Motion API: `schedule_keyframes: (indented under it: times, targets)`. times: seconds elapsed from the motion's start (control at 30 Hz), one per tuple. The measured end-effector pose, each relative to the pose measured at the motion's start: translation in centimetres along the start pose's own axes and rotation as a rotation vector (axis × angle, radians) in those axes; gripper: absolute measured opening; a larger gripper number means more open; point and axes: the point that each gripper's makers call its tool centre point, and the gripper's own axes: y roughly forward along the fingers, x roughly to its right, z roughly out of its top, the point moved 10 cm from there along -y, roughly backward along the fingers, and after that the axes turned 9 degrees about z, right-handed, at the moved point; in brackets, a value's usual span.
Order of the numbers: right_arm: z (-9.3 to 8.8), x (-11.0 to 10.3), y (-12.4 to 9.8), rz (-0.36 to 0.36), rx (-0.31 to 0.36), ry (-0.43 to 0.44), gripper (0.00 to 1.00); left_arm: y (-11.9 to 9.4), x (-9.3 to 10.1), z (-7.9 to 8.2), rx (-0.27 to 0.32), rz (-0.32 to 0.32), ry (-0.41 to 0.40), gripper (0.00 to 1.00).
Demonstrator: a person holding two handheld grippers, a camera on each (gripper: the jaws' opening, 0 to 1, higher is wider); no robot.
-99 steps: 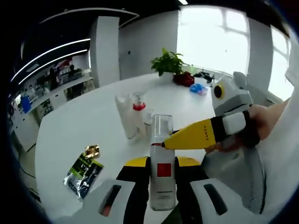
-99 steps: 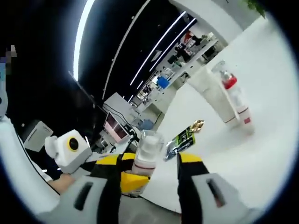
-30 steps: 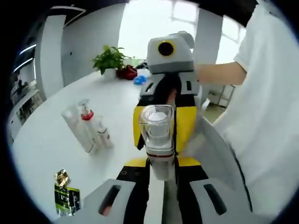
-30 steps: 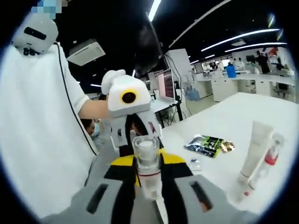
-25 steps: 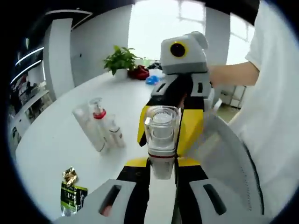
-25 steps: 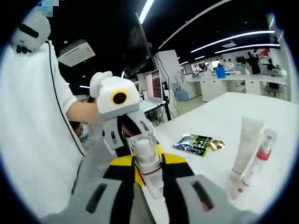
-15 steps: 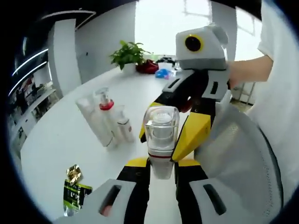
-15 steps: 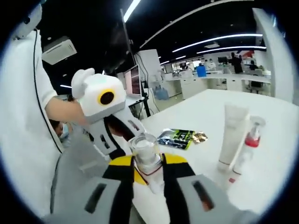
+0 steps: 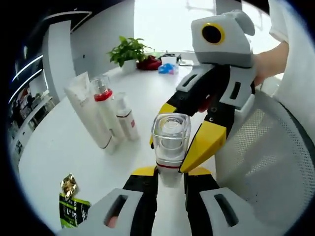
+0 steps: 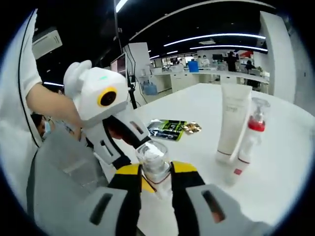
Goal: Arrange the skincare products in the storage area until every visible bottle or jar stands upright without overlapping.
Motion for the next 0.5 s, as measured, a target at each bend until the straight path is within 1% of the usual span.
schedule_keyframes:
  times: [0.17,0.5]
  targets:
    - [-0.6,0.2,0.5,-0.017,-0.023,0.000,0.22,0.8,-0.2,-0.7,-0.008,-0.014,-0.009,0.16]
    - [-1.2,0.6,0.9,-0.032,-0.044,0.003,0.22,1.5,-0.5,-1.2,-0.025,-0.016,0.010,0.16]
